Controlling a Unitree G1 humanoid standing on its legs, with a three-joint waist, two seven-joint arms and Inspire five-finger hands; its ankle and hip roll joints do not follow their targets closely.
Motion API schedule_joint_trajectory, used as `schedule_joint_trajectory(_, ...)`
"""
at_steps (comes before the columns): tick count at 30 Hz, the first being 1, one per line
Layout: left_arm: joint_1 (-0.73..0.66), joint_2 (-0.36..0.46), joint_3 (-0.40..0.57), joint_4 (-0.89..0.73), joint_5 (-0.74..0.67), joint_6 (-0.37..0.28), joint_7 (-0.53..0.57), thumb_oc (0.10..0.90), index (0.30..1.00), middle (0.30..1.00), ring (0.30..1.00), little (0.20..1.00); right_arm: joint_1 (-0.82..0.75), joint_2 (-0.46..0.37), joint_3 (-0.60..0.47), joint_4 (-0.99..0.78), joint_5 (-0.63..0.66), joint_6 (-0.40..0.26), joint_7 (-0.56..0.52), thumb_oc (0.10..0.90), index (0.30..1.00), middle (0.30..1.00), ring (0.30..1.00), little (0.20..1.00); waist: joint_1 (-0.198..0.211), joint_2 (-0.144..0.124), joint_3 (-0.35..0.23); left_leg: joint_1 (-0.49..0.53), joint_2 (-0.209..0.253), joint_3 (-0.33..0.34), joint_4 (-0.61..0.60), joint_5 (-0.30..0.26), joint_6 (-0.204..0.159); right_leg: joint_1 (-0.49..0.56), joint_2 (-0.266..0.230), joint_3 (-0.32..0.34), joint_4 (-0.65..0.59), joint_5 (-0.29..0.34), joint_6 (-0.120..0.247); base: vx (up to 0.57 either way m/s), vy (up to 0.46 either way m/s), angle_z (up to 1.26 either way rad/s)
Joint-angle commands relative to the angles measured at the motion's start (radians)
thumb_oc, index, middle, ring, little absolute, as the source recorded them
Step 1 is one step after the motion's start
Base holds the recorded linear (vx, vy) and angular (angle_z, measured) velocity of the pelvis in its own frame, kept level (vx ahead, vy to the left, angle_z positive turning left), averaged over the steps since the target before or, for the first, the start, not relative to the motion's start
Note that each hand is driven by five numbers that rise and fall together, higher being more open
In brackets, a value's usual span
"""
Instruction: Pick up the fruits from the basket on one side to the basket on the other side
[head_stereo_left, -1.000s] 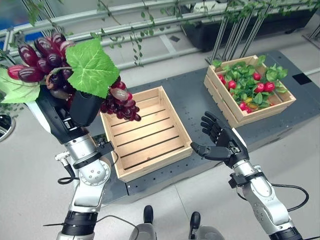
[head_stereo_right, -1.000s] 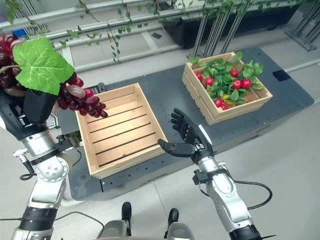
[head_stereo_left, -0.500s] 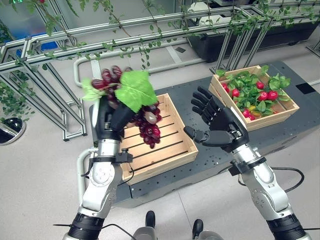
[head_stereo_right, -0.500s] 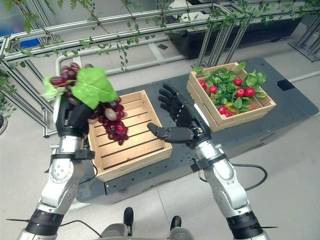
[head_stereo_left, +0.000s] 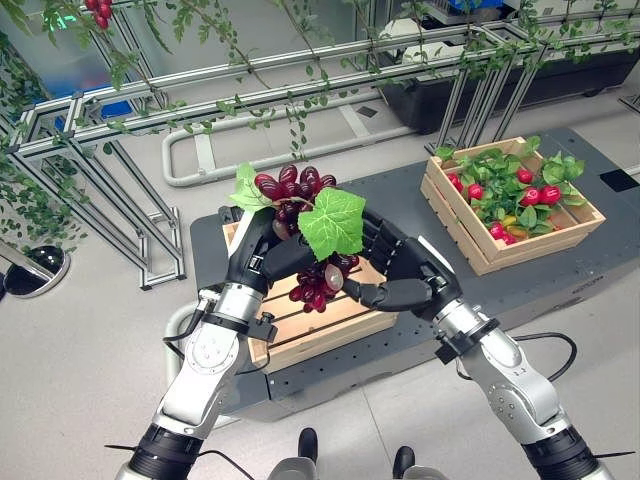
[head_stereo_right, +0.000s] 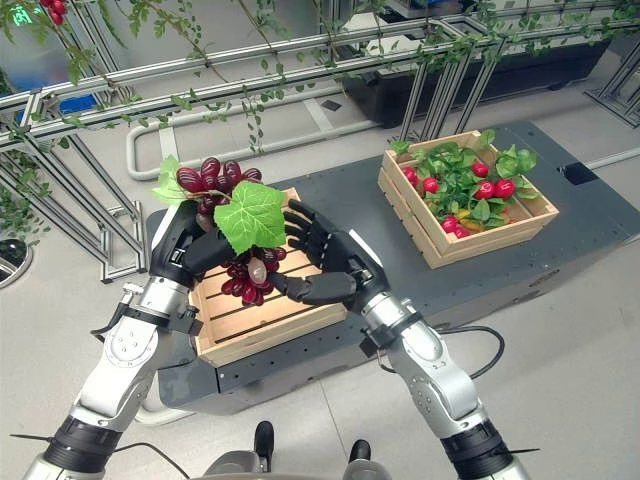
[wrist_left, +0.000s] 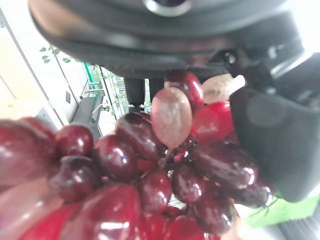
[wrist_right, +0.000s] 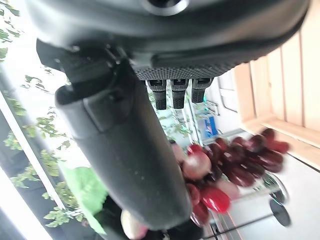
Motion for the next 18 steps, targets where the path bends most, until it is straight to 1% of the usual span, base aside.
schedule_joint_trajectory(1, -0.15, -0.002, -0.027, -0.038, 0.021, -0.17, 0.039, 0.4, 0.3, 0.3, 0.3, 0.3, -0.034, 0.052, 0.016, -0.013, 0.08, -0.051, 0.001, 0.8, 0.9, 0.9, 0.9, 0.9, 0.012, -0.022, -0.141, 0.079, -0.01, 0.012, 0.001, -0.148, -0.026, 0.006, -0.041, -0.014, 0.002, -0.004, 0.022, 0.0, 0.0, 0.0)
schedule_joint_trajectory(3, -0.159, -0.005, -0.027, -0.044, 0.045, -0.186, 0.075, 0.4, 0.3, 0.3, 0.3, 0.3, -0.03, 0.064, 0.037, 0.01, 0.093, -0.041, -0.006, 0.8, 0.9, 0.9, 0.9, 0.9, 0.012, -0.023, -0.145, 0.079, -0.01, 0.012, 0.001, -0.148, -0.027, 0.006, -0.041, -0.015, 0.002, -0.004, 0.021, 0.0, 0.0, 0.0)
schedule_joint_trajectory(6, -0.164, -0.008, -0.022, -0.047, 0.054, -0.193, 0.095, 0.4, 0.3, 0.3, 0.3, 0.3, -0.027, 0.071, 0.042, 0.029, 0.099, -0.039, -0.011, 0.8, 0.9, 0.9, 0.9, 0.9, 0.011, -0.024, -0.149, 0.08, -0.01, 0.012, 0.001, -0.149, -0.027, 0.006, -0.04, -0.014, 0.002, -0.004, 0.022, 0.0, 0.0, 0.0)
schedule_joint_trajectory(9, -0.17, -0.007, -0.017, -0.053, 0.045, -0.194, 0.107, 0.4, 0.3, 0.3, 0.3, 0.3, -0.023, 0.071, 0.045, 0.031, 0.109, -0.022, -0.02, 0.8, 0.9, 0.9, 0.9, 0.9, 0.008, -0.024, -0.152, 0.081, -0.01, 0.014, 0.001, -0.149, -0.028, 0.006, -0.041, -0.013, 0.002, -0.004, 0.022, 0.0, 0.0, 0.0)
schedule_joint_trajectory(13, -0.171, -0.017, -0.014, -0.066, 0.033, -0.192, 0.102, 0.4, 0.3, 0.3, 0.3, 0.3, -0.014, 0.084, 0.05, 0.036, 0.119, -0.025, -0.032, 0.8, 0.9, 0.9, 0.9, 0.9, 0.008, -0.025, -0.157, 0.079, -0.009, 0.016, 0.001, -0.149, -0.029, 0.003, -0.04, -0.012, 0.002, -0.004, 0.022, 0.0, 0.0, 0.0)
schedule_joint_trajectory(15, -0.171, -0.024, -0.015, -0.074, 0.01, -0.18, 0.094, 0.4, 0.3, 0.3, 0.3, 0.3, -0.011, 0.093, 0.049, 0.041, 0.123, -0.04, -0.04, 0.8, 0.9, 0.9, 0.9, 0.9, 0.007, -0.025, -0.157, 0.079, -0.008, 0.017, 0.001, -0.15, -0.028, 0.003, -0.04, -0.011, 0.002, -0.004, 0.022, 0.0, 0.0, 0.0)
schedule_joint_trajectory(18, -0.171, -0.029, -0.022, -0.074, -0.018, -0.163, 0.075, 0.4, 0.3, 0.3, 0.3, 0.3, -0.014, 0.102, 0.049, 0.037, 0.128, -0.044, -0.042, 0.8, 0.9, 0.9, 0.9, 0.9, 0.005, -0.024, -0.159, 0.079, -0.008, 0.017, 0.001, -0.15, -0.027, 0.001, -0.039, -0.008, 0.002, -0.003, 0.022, 0.0, 0.0, 0.0)
